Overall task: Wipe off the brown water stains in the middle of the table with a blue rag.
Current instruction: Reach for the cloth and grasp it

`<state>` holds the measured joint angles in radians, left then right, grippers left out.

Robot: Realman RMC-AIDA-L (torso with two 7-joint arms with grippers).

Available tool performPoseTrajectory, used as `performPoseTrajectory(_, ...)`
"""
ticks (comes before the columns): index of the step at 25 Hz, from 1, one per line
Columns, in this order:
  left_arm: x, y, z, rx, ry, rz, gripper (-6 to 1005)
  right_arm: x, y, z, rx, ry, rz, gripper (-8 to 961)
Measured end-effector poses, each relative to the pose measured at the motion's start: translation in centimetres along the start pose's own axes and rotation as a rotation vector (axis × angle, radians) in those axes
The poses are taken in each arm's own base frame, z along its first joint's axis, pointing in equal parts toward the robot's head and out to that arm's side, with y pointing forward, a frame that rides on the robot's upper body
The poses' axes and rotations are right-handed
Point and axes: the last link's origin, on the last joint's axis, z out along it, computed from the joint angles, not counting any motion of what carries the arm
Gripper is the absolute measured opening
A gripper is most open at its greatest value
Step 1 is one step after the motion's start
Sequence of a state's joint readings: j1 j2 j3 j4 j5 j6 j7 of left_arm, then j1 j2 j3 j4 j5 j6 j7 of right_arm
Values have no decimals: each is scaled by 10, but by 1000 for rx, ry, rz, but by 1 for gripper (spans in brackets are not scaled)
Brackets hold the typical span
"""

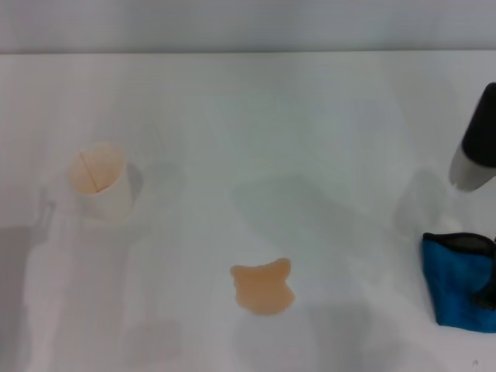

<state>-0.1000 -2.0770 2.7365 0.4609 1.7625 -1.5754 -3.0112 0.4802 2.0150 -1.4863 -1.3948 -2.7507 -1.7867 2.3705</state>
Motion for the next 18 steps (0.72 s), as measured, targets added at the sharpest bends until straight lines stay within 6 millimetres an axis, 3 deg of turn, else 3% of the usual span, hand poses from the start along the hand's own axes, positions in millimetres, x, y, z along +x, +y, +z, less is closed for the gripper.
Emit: performPoseTrajectory(18, 0, 1, 0, 2, -2, -4, 876, -5, 4, 24, 34, 23, -35, 852)
